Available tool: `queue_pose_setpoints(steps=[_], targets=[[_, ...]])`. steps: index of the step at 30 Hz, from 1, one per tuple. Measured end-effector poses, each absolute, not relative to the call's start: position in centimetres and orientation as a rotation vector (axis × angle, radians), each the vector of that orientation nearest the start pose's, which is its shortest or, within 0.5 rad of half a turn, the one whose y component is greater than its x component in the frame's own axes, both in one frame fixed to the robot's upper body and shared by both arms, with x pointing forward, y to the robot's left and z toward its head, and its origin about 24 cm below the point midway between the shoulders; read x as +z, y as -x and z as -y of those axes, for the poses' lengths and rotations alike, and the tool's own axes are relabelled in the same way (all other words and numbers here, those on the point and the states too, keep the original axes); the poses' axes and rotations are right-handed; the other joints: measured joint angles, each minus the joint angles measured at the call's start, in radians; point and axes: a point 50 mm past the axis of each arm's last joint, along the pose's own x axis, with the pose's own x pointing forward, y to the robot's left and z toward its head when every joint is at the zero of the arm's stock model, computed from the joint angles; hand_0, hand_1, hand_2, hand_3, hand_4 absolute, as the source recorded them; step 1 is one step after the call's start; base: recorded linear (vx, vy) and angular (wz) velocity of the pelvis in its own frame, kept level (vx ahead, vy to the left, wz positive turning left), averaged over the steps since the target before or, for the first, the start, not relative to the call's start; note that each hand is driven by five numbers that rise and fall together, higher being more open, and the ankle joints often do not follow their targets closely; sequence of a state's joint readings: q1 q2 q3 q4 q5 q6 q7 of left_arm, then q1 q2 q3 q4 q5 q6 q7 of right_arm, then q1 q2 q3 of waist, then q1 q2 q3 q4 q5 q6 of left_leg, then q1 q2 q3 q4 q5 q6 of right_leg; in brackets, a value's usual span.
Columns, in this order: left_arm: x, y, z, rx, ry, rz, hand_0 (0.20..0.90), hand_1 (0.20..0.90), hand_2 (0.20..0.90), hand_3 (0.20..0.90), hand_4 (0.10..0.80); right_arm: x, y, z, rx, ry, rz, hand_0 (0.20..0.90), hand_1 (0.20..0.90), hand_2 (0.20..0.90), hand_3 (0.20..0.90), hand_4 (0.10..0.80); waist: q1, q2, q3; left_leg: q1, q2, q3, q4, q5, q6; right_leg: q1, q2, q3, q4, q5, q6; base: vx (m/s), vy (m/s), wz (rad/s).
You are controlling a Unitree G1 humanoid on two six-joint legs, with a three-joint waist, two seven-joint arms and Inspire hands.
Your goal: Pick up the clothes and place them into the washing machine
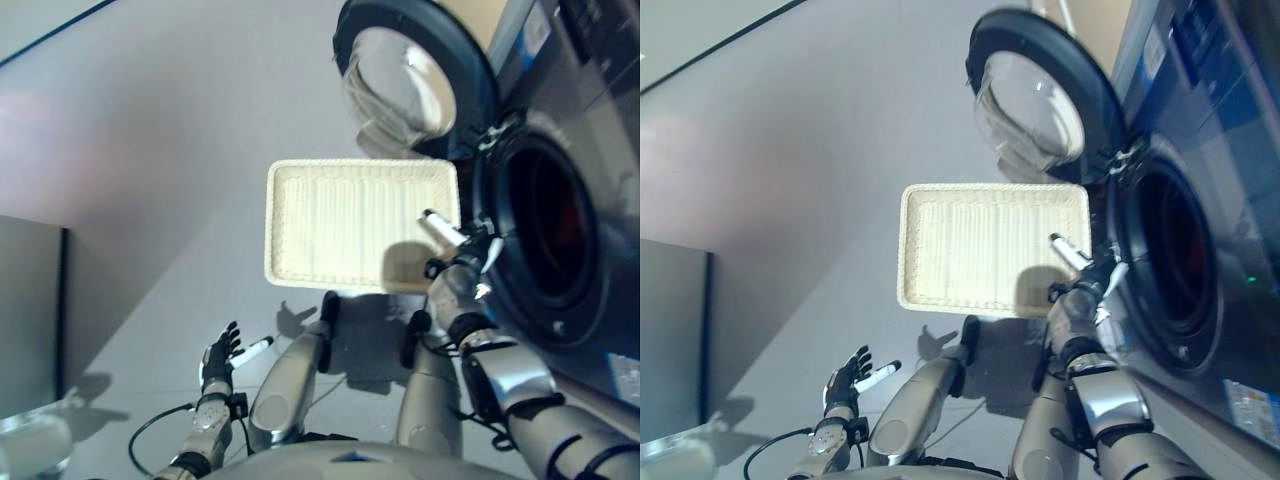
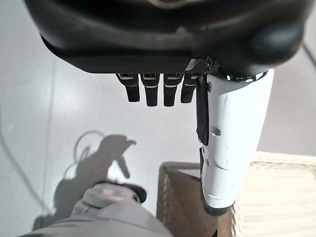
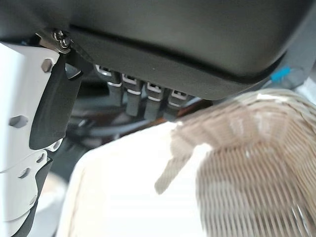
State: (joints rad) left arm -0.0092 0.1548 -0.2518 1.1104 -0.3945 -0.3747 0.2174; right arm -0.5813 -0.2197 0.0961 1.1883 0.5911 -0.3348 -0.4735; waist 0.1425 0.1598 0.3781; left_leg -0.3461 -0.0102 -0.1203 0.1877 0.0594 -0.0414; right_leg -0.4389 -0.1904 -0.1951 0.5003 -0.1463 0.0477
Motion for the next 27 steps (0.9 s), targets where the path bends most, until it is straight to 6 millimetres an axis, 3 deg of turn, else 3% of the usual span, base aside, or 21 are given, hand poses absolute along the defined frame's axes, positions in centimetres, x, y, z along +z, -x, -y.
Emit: queue_pose_setpoints(steps=[3, 8, 12, 15, 18, 22, 24, 27], targets=[[-14.2, -13.1, -20.6, 0.314, -0.066, -0.789, 0.900, 0.900, 0.900, 0.900, 0.800, -5.2, -28.6, 21.4, -0.638, -0.165, -0.430, 0.900, 0.900, 0.900, 0.900, 0.800, 0.015, -0.071, -0.081, 0.027, 0.007, 0.000, -0.029, -0.010, 0.007, 0.043, 0.001, -0.016, -0.050, 0.003, 0.003, 0.171, -0.039, 0.10], [-15.0, -11.1, -21.7, 0.349, -0.104, -0.882, 0.900, 0.900, 0.900, 0.900, 0.800, -9.0, -24.0, 21.8, -0.614, -0.050, -0.589, 0.900, 0.900, 0.900, 0.900, 0.800, 0.008, -0.124, -0.165, 0.127, 0.005, 0.007, -0.075, -0.013, 0.036, 0.182, 0.005, -0.037, -0.168, 0.038, 0.032, 0.121, -0.035, 0.04], [-15.4, -9.9, -21.8, 0.350, -0.120, -0.923, 0.900, 0.900, 0.900, 0.900, 0.800, -11.3, -20.2, 23.5, -0.667, -0.036, -0.722, 0.900, 0.900, 0.900, 0.900, 0.800, 0.009, -0.136, -0.237, 0.194, -0.003, 0.004, -0.126, -0.009, 0.049, 0.268, 0.005, -0.050, -0.250, 0.060, 0.054, 0.089, -0.011, 0.04], [-15.7, -9.0, -21.9, 0.337, -0.145, -0.970, 0.900, 0.900, 0.900, 0.900, 0.800, -13.5, -15.7, 24.1, -0.688, -0.038, -0.864, 0.900, 0.900, 0.900, 0.900, 0.800, -0.002, -0.146, -0.299, 0.261, -0.002, 0.009, -0.168, -0.007, 0.054, 0.349, 0.008, -0.062, -0.313, 0.076, 0.074, 0.059, -0.019, 0.06], [-16.3, -6.8, -22.2, 0.319, -0.152, -1.060, 0.900, 0.900, 0.900, 0.900, 0.800, -15.1, -11.9, 23.6, -0.605, 0.004, -0.990, 0.900, 0.900, 0.900, 0.900, 0.800, -0.018, -0.161, -0.368, 0.298, -0.003, 0.025, -0.193, -0.011, 0.059, 0.384, 0.012, -0.063, -0.340, 0.074, 0.075, 0.011, -0.007, -0.04], [-16.7, -5.5, -22.2, 0.240, -0.179, -1.144, 0.900, 0.900, 0.900, 0.900, 0.800, -16.3, -7.2, 23.6, -0.551, 0.044, -1.128, 0.900, 0.900, 0.900, 0.900, 0.800, -0.049, -0.161, -0.404, 0.329, 0.001, 0.060, -0.206, -0.017, 0.060, 0.397, 0.017, -0.037, -0.349, 0.073, 0.072, -0.012, -0.011, -0.19], [-16.8, -5.3, -22.1, 0.183, -0.203, -1.160, 0.900, 0.900, 0.900, 0.900, 0.800, -16.6, -5.6, 23.3, -0.478, 0.109, -1.192, 0.900, 0.900, 0.900, 0.900, 0.800, -0.050, -0.160, -0.413, 0.340, 0.002, 0.071, -0.207, -0.020, 0.061, 0.398, 0.017, -0.029, -0.347, 0.073, 0.072, -0.037, -0.019, -0.19], [-16.9, -4.8, -22.0, 0.096, -0.250, -1.187, 0.900, 0.900, 0.900, 0.900, 0.800, -17.1, -3.5, 22.3, -0.238, 0.300, -1.276, 0.900, 0.900, 0.900, 0.900, 0.800, -0.075, -0.157, -0.421, 0.352, 0.009, 0.082, -0.212, -0.021, 0.060, 0.412, 0.020, -0.015, -0.349, 0.075, 0.075, -0.029, -0.023, -0.13]])
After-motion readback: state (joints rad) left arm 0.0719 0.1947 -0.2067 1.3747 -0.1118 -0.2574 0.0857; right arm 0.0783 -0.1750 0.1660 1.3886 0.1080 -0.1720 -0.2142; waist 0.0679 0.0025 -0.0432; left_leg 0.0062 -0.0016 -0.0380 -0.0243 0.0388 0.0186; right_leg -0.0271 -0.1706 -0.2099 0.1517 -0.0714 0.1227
